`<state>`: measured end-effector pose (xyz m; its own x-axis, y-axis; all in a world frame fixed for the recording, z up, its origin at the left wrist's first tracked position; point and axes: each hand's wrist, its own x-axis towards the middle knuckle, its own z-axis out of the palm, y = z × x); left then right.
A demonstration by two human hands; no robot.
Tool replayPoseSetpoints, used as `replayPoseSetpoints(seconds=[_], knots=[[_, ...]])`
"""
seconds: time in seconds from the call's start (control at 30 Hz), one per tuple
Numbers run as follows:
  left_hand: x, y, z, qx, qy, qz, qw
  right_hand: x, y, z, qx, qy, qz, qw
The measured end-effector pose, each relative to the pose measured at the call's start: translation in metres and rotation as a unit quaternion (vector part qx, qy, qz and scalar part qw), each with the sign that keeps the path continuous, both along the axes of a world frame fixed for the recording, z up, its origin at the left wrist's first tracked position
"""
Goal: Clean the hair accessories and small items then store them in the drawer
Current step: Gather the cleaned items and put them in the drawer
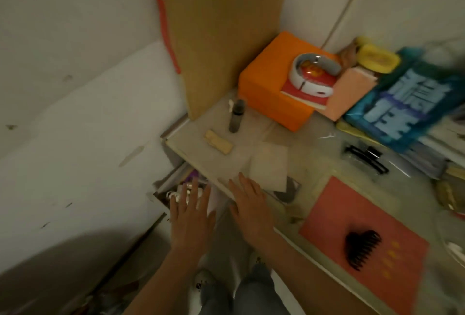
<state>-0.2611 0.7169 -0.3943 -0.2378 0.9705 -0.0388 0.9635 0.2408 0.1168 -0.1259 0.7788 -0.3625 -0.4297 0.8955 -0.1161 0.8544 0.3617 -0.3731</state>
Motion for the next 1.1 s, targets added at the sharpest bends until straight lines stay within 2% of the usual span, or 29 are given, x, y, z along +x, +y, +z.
replayPoseSetpoints(seconds=[0.23, 0.4, 0.53, 0.63, 0.9, 1.1], knots=[[0.078, 0.028, 0.02, 0.024, -0.014, -0.094, 0.995, 0.114, 0.008, 0.017, 0.006, -0.042, -0.065, 0.997], [0.152, 0.043, 0.022, -0.022, -0.013, -0.115, 0.993, 0.212, 0.008, 0.016, -0.019, -0.054, -0.119, 0.991], [0.215, 0.05, 0.016, -0.081, -0.057, -0.111, 0.989, 0.285, -0.001, 0.005, -0.031, -0.054, -0.155, 0.986], [0.253, 0.051, 0.014, -0.091, -0.051, -0.132, 0.986, 0.322, -0.003, -0.003, -0.129, -0.074, -0.137, 0.979], [0.293, 0.06, 0.005, -0.126, 0.008, -0.183, 0.975, 0.36, 0.005, -0.015, -0.198, -0.083, -0.047, 0.975], [0.301, 0.074, 0.002, -0.156, -0.013, -0.199, 0.967, 0.364, 0.004, -0.03, -0.189, -0.059, -0.038, 0.98]])
